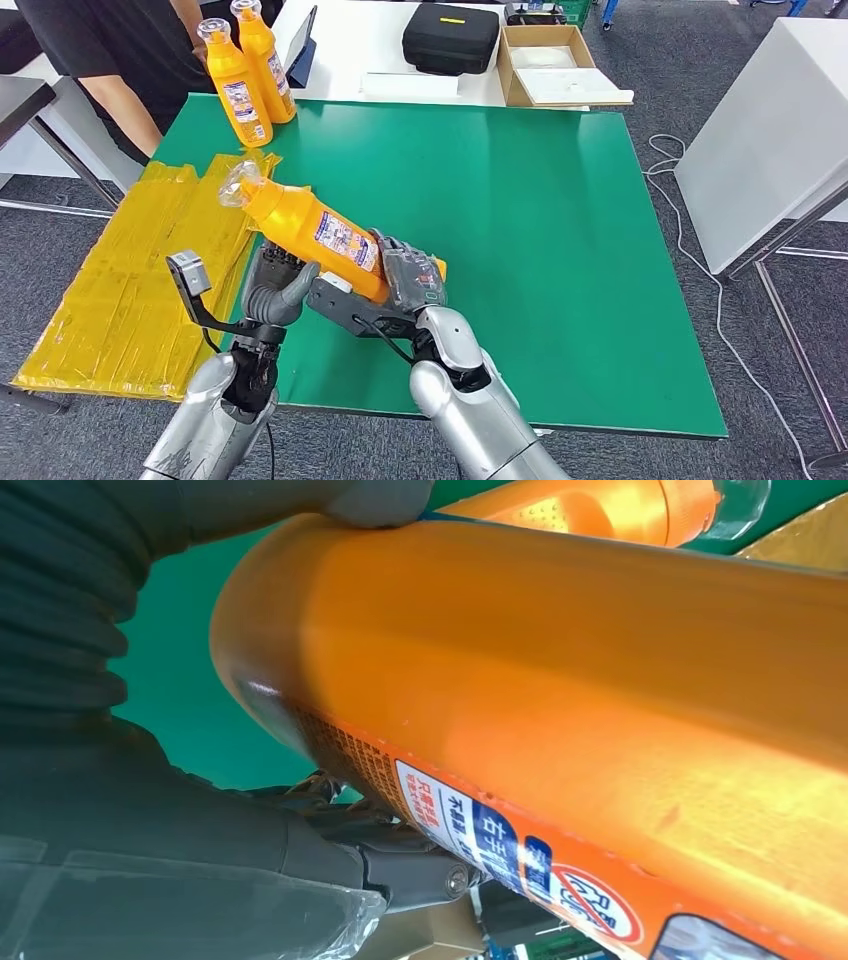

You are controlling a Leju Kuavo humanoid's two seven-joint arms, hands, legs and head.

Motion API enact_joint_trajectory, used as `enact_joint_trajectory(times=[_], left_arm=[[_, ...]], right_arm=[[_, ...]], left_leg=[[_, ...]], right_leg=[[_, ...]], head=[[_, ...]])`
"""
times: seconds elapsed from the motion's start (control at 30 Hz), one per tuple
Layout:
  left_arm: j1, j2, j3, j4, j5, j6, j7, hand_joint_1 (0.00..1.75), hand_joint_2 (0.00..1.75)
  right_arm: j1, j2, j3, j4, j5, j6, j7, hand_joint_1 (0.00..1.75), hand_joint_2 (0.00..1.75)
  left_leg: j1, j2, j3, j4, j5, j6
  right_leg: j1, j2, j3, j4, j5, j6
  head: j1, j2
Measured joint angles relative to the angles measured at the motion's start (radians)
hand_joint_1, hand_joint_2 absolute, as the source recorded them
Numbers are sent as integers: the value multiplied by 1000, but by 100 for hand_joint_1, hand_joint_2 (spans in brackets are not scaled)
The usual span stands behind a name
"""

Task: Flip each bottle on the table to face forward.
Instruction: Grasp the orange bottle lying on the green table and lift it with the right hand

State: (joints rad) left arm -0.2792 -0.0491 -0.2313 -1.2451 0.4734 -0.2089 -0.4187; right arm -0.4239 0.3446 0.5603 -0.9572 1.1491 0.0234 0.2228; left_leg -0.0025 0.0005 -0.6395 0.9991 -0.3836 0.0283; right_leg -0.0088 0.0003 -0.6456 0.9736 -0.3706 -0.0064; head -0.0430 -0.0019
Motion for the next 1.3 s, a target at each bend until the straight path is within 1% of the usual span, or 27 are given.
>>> enact_joint_trajectory(times=[0.17, 0.27, 0.33, 0.43, 0.53, 0.83, 0.97, 1.1, 1.3], left_arm=[[8, 12, -1, -11, 5, 1, 2, 0, 175], [9, 18, -1, -18, 14, 18, 2, 0, 175], [6, 19, 0, -24, 6, 48, -1, 0, 175], [-2, 22, 11, -36, -36, 97, -7, 0, 175], [1, 24, 30, -41, -71, 124, -13, 0, 175], [-4, 25, 69, -16, -112, 156, -42, 0, 175], [-22, 24, 82, 3, -123, 164, -45, 150, 175], [-38, 23, 90, 21, -134, 157, -58, 175, 175], [-53, 23, 93, 43, -149, 149, -72, 175, 175]], right_arm=[[-6, 5, 7, 20, -2, -1, -2, 175, 175], [-16, 11, 32, 51, -24, -6, 4, 175, 175], [-19, 14, 77, 77, -59, -13, 15, 175, 175], [-19, 17, 178, 119, -116, -30, 31, 175, 175], [-32, 16, 253, 155, -153, -49, 38, 175, 175], [-80, 10, 367, 201, -195, -51, 39, 175, 175], [-107, 6, 408, 207, -236, -43, 39, 175, 175], [-137, 2, 437, 216, -273, -36, 39, 175, 175], [-157, 1, 453, 235, -289, -36, 39, 175, 175]], left_leg=[[0, 0, 0, 0, 0, 0], [0, 0, 0, 0, 0, 0], [0, 0, 0, 0, 0, 0], [0, 1, 0, 0, 0, 0], [0, 1, 0, 0, 0, 0], [0, 1, 0, 0, 0, 0], [0, 1, 0, 0, 0, 0], [-1, 1, 0, 0, 0, 0], [0, 1, 0, 0, 0, 0]], right_leg=[[0, 0, 0, 0, 0, 0], [0, 0, 0, 0, 0, 0], [0, 0, 0, 0, 0, 0], [0, 1, -1, 0, 0, 0], [0, 1, -1, 0, 0, 0], [0, 1, -2, 0, 0, 0], [0, 1, -2, 0, 0, 0], [0, 1, -2, 0, 0, 0], [0, 1, -2, 0, 0, 0]], head=[[0, 0], [0, 0], [0, 0], [0, 0], [0, 0], [0, 0], [0, 0], [0, 0], [0, 0]])
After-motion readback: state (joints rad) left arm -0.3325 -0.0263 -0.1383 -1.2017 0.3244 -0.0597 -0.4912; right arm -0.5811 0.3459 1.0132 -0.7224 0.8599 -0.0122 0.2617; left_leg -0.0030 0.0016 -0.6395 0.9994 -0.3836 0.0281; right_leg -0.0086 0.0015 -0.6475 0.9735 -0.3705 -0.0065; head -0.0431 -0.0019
